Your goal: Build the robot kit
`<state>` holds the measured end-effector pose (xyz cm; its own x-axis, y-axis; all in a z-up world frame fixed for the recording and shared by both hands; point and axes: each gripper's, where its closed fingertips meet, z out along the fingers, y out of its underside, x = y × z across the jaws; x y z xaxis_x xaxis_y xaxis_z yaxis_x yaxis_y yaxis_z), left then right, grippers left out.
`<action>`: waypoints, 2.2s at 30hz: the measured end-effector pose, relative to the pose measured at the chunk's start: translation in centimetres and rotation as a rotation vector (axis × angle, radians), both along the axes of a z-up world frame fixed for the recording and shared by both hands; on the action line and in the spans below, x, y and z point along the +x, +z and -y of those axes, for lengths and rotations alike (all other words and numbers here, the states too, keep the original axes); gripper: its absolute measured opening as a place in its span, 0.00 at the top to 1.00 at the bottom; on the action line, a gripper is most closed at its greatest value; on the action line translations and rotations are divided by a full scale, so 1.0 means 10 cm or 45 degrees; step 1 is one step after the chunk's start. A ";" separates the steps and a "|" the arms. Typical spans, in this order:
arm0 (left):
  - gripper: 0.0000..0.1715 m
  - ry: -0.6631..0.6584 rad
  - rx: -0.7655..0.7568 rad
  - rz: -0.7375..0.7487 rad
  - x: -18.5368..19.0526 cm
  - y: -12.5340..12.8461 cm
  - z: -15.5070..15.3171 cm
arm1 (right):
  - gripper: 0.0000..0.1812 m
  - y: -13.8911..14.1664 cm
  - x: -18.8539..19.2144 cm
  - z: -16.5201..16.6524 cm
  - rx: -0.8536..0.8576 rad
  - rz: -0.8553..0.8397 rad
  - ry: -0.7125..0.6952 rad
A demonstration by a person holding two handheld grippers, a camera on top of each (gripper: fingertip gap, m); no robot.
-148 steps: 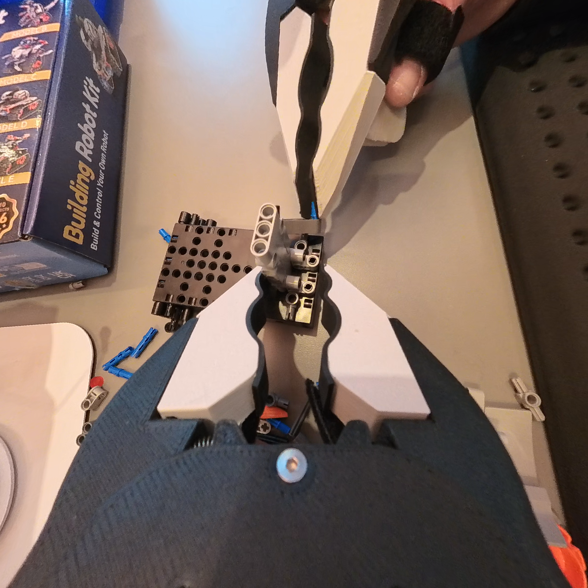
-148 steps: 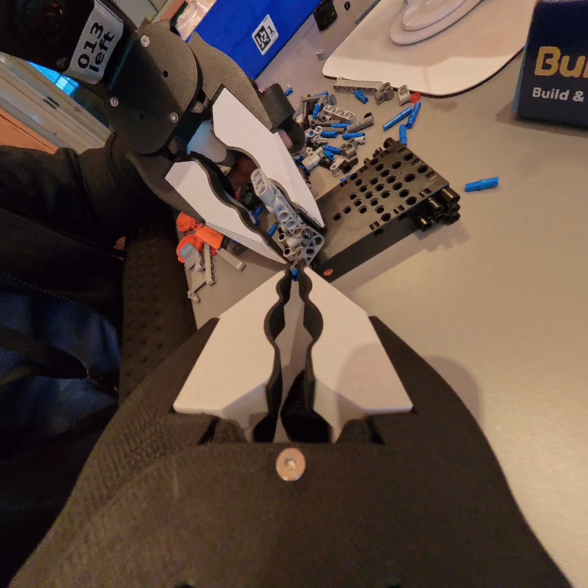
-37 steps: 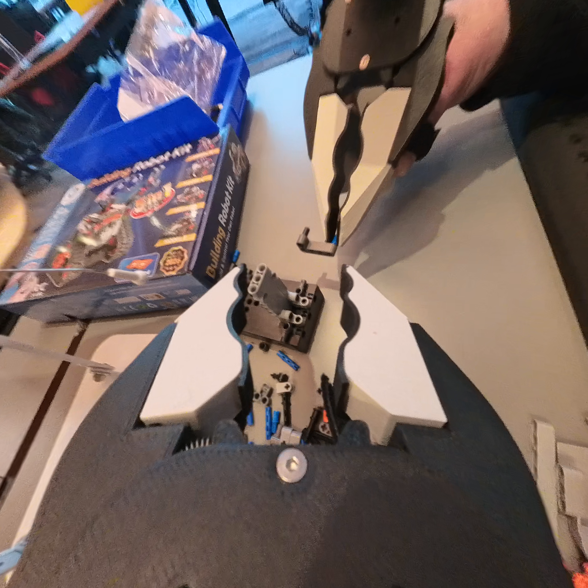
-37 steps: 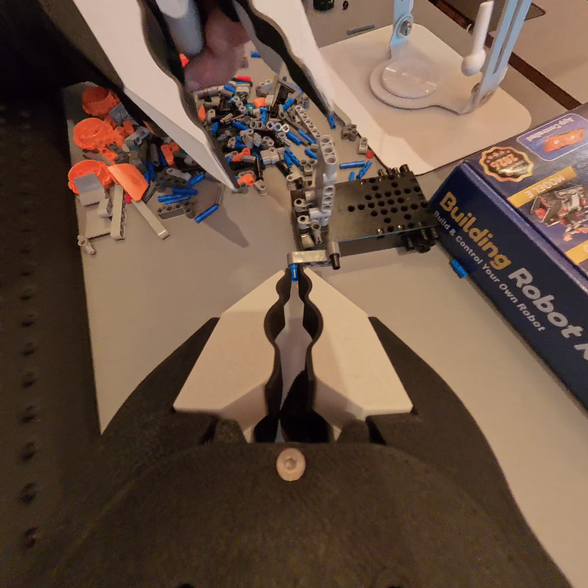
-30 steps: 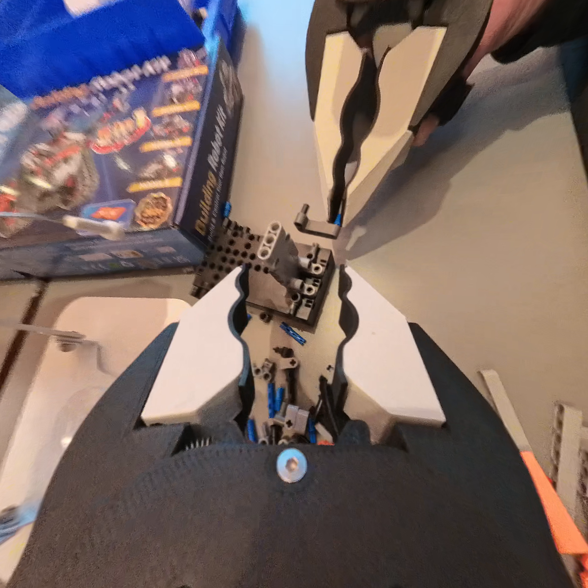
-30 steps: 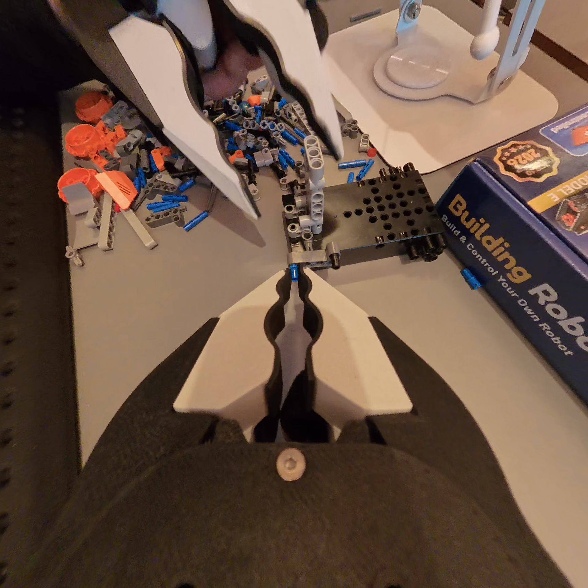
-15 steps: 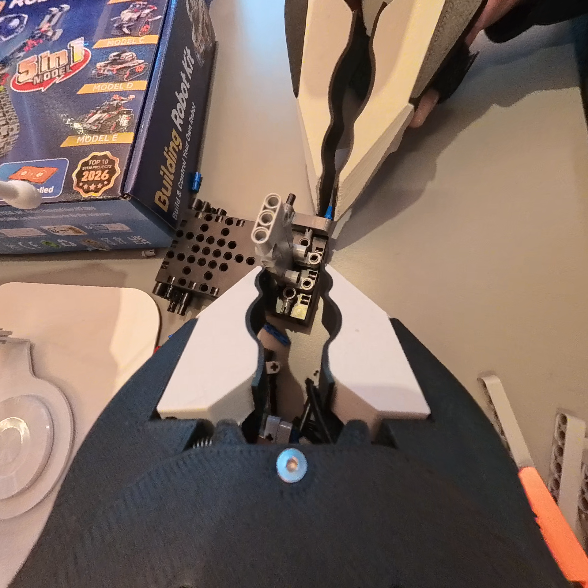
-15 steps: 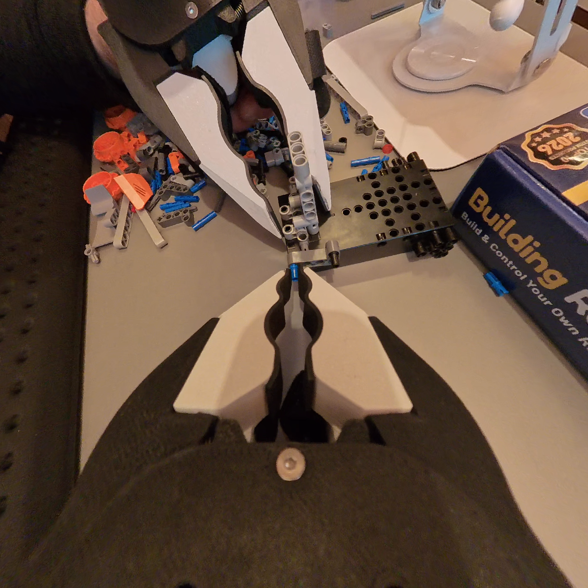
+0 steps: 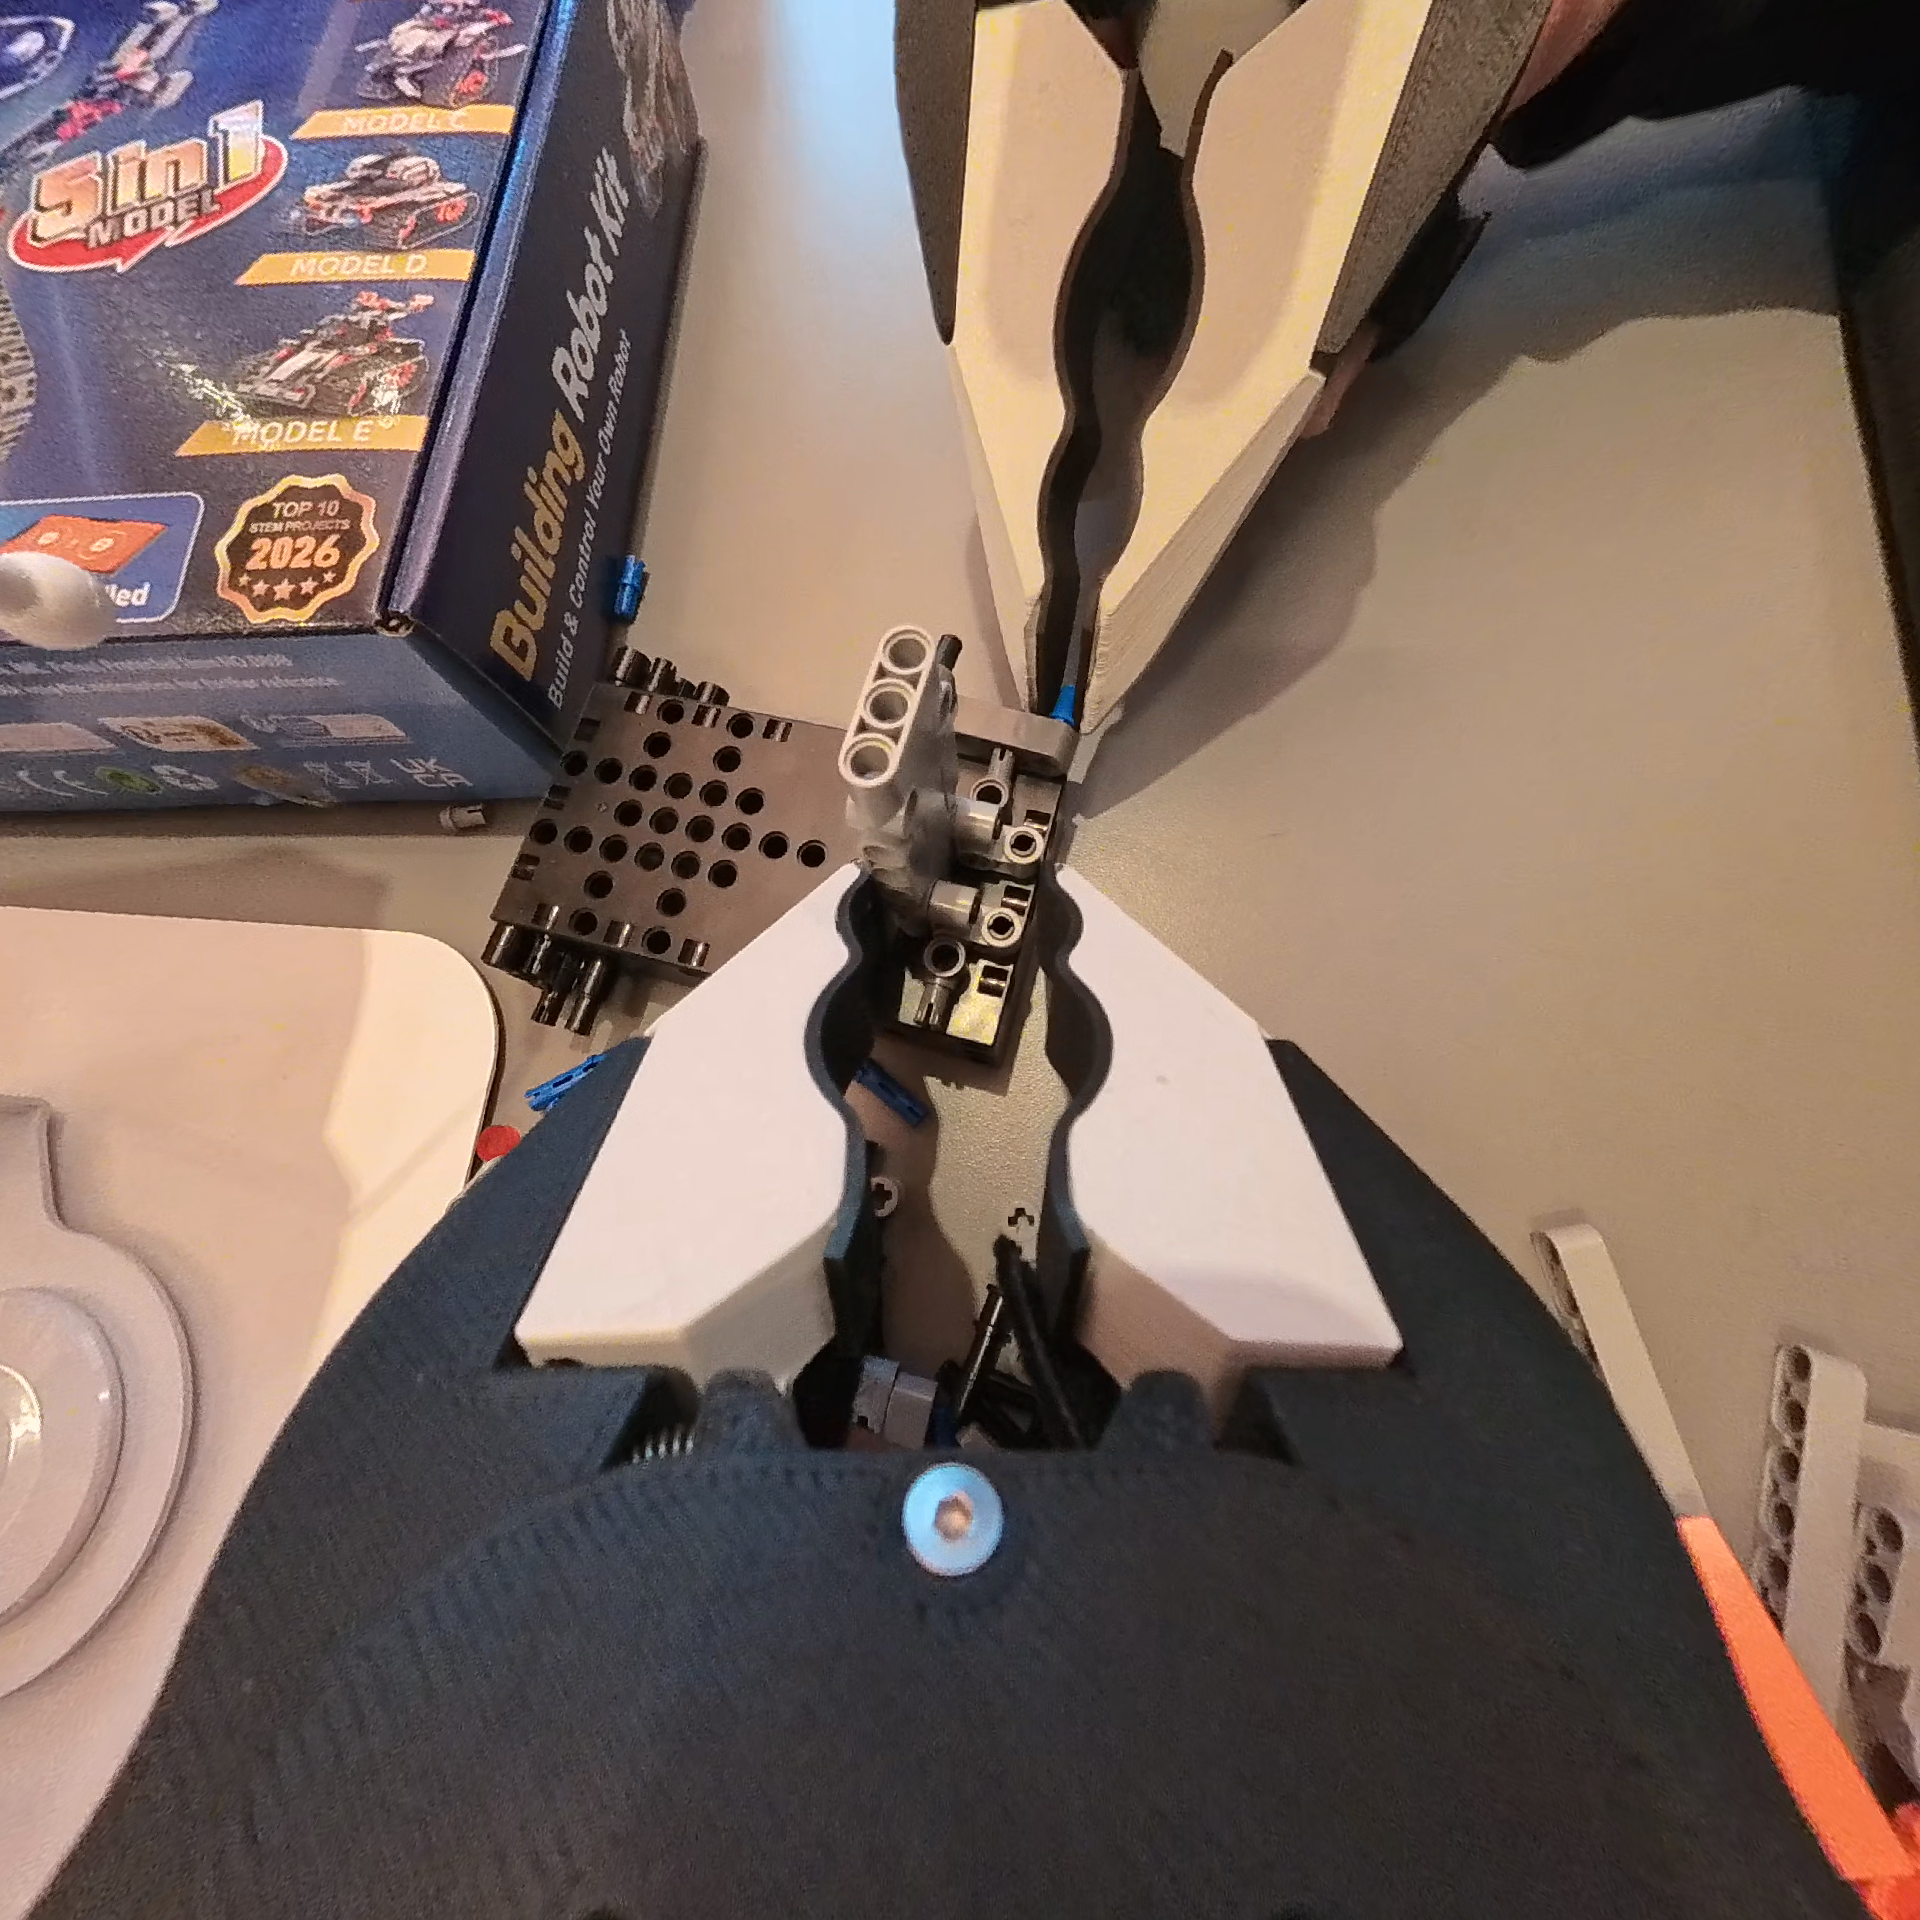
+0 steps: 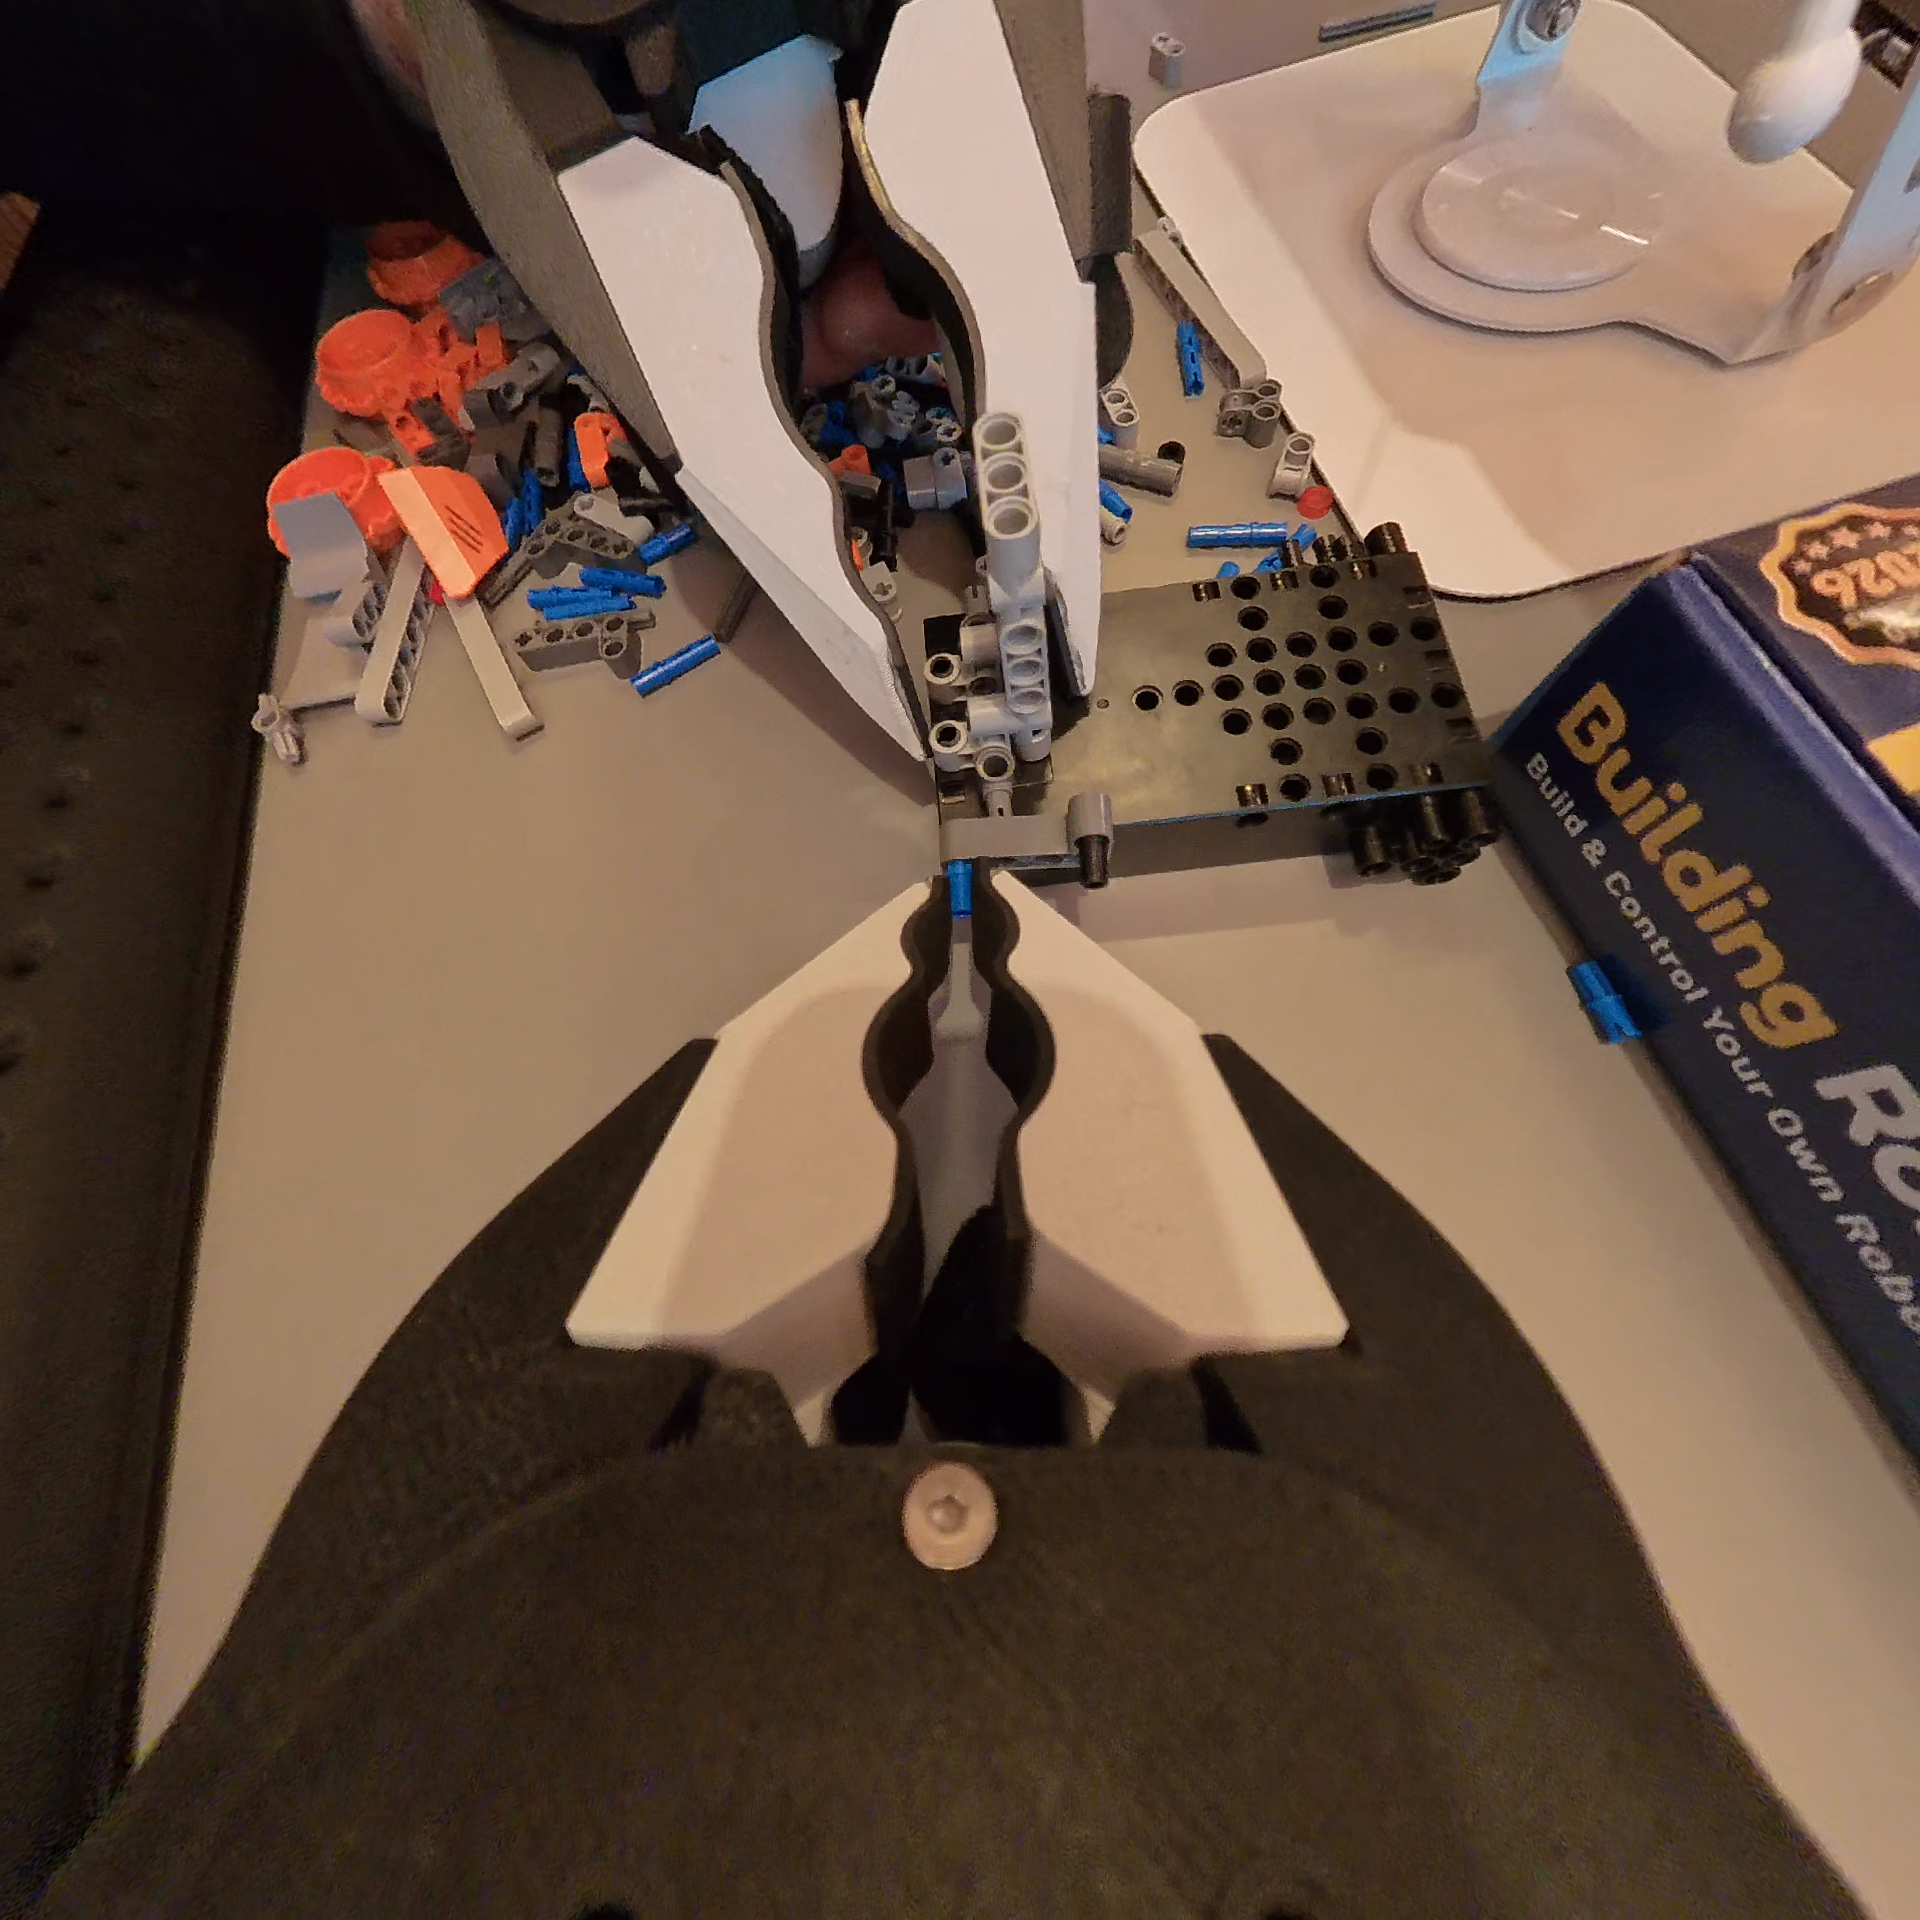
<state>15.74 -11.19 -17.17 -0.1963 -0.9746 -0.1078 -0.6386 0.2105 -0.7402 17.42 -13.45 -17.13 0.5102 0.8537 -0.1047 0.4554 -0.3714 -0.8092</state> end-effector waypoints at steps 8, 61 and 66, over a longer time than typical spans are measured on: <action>0.85 -0.010 -0.015 0.000 0.01 0.00 0.02 | 0.99 0.00 -0.03 -0.01 0.061 0.107 0.158; 0.79 0.279 0.223 0.044 -1.78 0.73 -0.48 | 0.85 0.27 0.58 0.79 -0.252 0.612 -0.001; 0.80 0.260 0.237 0.078 -1.86 0.61 -0.50 | 0.97 0.23 0.49 0.77 -0.233 0.643 -0.015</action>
